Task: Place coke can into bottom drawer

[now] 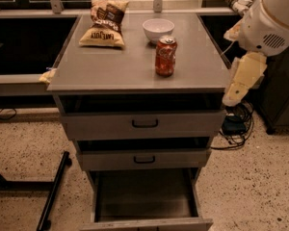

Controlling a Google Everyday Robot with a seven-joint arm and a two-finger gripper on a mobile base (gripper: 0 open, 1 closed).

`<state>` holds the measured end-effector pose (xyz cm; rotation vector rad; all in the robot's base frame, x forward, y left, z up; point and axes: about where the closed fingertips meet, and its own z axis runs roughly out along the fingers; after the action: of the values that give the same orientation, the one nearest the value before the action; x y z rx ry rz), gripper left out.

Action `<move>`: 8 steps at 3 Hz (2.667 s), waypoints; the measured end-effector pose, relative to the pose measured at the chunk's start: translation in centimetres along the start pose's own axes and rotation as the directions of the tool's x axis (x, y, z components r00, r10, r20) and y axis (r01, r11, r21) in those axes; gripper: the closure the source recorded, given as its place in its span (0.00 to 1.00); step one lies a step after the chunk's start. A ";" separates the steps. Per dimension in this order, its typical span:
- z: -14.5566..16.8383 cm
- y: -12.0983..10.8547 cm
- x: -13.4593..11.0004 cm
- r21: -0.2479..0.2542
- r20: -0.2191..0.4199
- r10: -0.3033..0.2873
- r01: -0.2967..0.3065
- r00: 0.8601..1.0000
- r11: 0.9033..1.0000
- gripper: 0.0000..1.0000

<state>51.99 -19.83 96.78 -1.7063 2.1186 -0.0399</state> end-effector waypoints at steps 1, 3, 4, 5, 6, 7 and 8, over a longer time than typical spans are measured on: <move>2.6 -3.5 -1.0 -0.003 0.033 -0.023 0.023 0.999 1.000 0.00; 7.4 -9.7 -2.0 0.012 0.144 -0.049 0.048 0.988 0.999 0.00; 9.2 -11.7 -3.8 0.008 0.214 -0.051 0.050 0.976 0.999 0.00; 10.9 -13.2 -6.1 -0.001 0.273 -0.058 0.061 0.960 0.998 0.00; 12.5 -14.2 -8.1 -0.017 0.303 -0.059 0.067 0.951 0.998 0.00; 14.1 -14.6 -10.1 -0.042 0.319 -0.059 0.076 0.946 0.996 0.00; 15.4 -14.8 -11.3 -0.063 0.324 -0.057 0.082 0.944 0.995 0.00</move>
Offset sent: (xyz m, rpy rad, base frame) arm 0.1333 0.0102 -0.0380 0.0969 -0.0564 0.1012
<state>72.75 -9.24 90.21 -1.6973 1.8391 0.2836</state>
